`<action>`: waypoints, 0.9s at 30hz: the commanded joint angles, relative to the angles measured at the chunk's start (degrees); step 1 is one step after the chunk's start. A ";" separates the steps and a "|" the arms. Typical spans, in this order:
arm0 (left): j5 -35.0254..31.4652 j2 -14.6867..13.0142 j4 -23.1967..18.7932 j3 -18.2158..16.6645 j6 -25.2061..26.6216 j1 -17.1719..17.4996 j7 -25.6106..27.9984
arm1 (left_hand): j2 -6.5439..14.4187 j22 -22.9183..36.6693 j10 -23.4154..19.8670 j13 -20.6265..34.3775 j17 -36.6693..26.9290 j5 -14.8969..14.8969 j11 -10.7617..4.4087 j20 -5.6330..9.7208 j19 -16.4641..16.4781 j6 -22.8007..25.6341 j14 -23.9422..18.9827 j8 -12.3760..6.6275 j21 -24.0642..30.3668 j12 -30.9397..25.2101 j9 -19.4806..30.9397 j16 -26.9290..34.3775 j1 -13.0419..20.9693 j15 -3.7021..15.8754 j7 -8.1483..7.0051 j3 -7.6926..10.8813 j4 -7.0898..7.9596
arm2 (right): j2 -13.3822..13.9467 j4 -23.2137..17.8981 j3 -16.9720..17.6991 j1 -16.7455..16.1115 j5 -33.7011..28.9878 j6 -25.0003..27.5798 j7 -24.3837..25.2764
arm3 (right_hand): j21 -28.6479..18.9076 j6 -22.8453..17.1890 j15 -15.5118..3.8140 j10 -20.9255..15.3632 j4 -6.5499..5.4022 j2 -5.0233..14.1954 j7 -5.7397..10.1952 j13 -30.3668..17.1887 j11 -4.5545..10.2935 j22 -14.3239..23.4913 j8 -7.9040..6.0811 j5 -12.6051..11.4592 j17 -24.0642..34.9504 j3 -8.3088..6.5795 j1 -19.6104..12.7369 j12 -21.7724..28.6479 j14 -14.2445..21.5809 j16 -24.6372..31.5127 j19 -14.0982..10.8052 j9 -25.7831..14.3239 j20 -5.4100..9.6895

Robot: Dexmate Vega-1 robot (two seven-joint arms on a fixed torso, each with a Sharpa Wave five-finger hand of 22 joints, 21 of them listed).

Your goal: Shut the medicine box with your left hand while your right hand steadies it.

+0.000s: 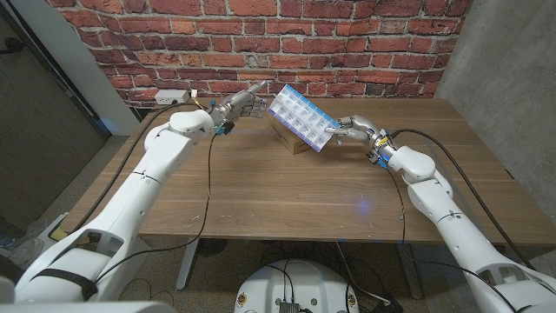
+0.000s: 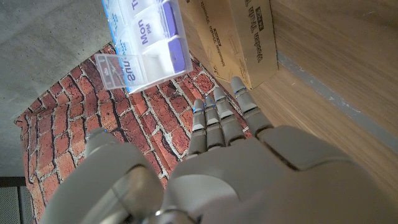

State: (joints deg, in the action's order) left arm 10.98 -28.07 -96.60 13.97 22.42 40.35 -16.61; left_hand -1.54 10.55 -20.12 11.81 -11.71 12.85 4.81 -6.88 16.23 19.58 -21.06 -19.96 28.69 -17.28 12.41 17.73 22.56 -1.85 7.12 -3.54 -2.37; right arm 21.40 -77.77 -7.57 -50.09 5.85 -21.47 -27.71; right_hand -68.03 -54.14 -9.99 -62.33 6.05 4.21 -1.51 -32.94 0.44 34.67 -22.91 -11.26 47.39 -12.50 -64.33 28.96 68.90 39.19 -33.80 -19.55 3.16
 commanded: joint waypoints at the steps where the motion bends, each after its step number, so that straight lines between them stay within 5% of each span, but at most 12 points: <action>1: -2.20 -0.61 0.02 1.87 1.69 -2.94 -3.30 | 0.42 0.10 -0.42 0.33 -0.13 0.47 -0.41 0.06 -0.24 2.21 0.35 -1.16 -0.28 0.10 0.37 -0.41 0.46 -0.18 0.15 -0.40 0.02 | 0.20 -0.52 0.32 -0.72 0.17 -0.98 -0.13 | -0.69 -3.81 -3.17 -5.68 -0.28 4.99 3.77 -0.02 4.90 0.29 0.02 -0.57 0.24 -0.11 -4.32 -0.26 -2.92 -0.16 0.47 -0.05 8.64; 9: -3.29 -1.36 0.40 3.43 3.20 -5.18 -7.01 | 1.65 0.17 -0.20 0.63 -0.16 0.37 0.70 0.48 -0.67 3.99 0.61 -1.78 -0.73 0.31 0.64 -0.81 1.03 -1.38 1.06 0.01 0.09 | 0.21 -0.96 0.50 -1.19 0.37 -1.38 -0.24 | -2.00 -3.91 -3.17 -5.82 -0.34 5.02 3.80 -0.16 4.83 0.47 0.07 -0.59 0.39 0.00 -4.34 -0.39 -2.83 -0.59 1.00 -0.13 8.63; 16: -5.17 -2.01 -0.26 4.89 6.38 -6.92 -9.11 | 3.03 0.23 -0.65 0.92 -0.05 -0.14 1.66 1.21 -0.27 8.73 0.47 -3.56 -0.99 0.36 1.13 -1.32 2.29 -2.07 3.61 0.63 -0.18 | 0.21 -1.01 0.41 -1.27 0.54 -1.89 -0.73 | -2.89 -3.91 -3.16 -5.97 -0.37 4.95 3.72 -0.23 4.82 0.55 0.19 -0.58 0.66 0.12 -4.33 -0.47 -2.72 -0.77 1.41 -0.09 8.58; 27: -9.29 -2.91 -2.74 6.87 9.20 -8.47 -10.72 | 0.43 0.16 0.89 1.11 0.02 -0.25 1.98 1.04 -0.20 8.49 1.67 -3.37 -1.47 1.17 1.63 -2.31 1.63 -2.95 4.71 -1.08 -0.40 | 0.65 -1.80 -0.12 -1.55 -1.28 -1.09 0.09 | -4.14 -3.98 -3.17 -5.78 -0.47 4.90 3.72 -0.40 4.65 0.56 0.27 -0.57 0.72 0.30 -4.25 -0.75 -2.71 -1.35 2.37 -0.19 8.51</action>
State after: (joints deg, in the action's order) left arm 5.06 -30.17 -97.62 19.05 28.96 33.64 -25.17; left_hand -0.36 10.55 -19.68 12.67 -11.72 12.85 6.64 -5.83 15.64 27.65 -19.32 -23.16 27.27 -16.30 13.73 15.86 24.15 -4.42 9.11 -3.96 -2.62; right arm 21.74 -78.95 -7.24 -51.33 5.96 -23.05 -28.19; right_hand -71.68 -54.14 -10.01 -62.63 5.83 4.20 -1.52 -33.10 0.14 34.93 -22.30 -11.52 47.91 -12.26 -64.33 28.47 68.89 38.09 -31.74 -19.53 2.99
